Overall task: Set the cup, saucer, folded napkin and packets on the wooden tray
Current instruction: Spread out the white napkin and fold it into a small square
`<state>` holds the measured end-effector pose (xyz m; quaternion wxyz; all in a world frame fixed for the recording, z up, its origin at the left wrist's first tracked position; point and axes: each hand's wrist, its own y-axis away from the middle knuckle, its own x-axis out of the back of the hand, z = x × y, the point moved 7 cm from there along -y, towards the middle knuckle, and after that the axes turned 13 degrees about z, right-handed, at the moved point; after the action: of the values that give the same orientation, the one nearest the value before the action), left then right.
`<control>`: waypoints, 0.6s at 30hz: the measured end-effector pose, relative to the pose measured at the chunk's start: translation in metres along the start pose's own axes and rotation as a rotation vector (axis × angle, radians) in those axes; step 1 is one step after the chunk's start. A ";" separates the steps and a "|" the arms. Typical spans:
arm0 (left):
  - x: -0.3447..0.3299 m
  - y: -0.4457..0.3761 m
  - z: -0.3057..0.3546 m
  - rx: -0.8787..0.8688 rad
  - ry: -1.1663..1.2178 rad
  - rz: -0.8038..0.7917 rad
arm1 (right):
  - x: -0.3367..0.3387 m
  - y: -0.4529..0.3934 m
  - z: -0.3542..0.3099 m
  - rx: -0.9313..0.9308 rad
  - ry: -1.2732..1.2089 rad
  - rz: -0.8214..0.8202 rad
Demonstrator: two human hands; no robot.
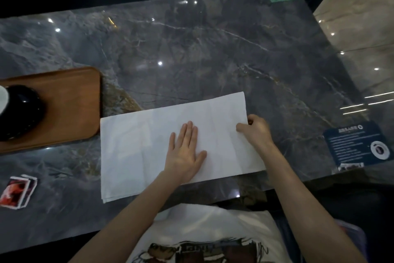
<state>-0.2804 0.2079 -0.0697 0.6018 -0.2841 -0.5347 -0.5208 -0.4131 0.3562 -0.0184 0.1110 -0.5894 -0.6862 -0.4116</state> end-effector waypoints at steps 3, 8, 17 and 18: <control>0.021 -0.002 -0.002 0.096 0.308 -0.039 | 0.000 0.020 -0.024 -0.076 -0.241 -0.177; 0.085 0.013 0.001 0.395 0.921 0.079 | -0.019 0.047 -0.073 0.067 -0.262 -0.319; 0.129 0.057 -0.018 0.527 0.876 0.288 | -0.087 0.095 -0.125 0.255 -0.256 -0.500; 0.129 0.062 -0.026 0.533 0.834 0.334 | -0.095 0.100 -0.128 0.285 -0.226 -0.527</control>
<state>-0.2283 0.1610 0.0575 0.8899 0.0290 -0.3109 -0.3324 -0.3394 0.1960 0.0458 0.0051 -0.4117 -0.8740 -0.2582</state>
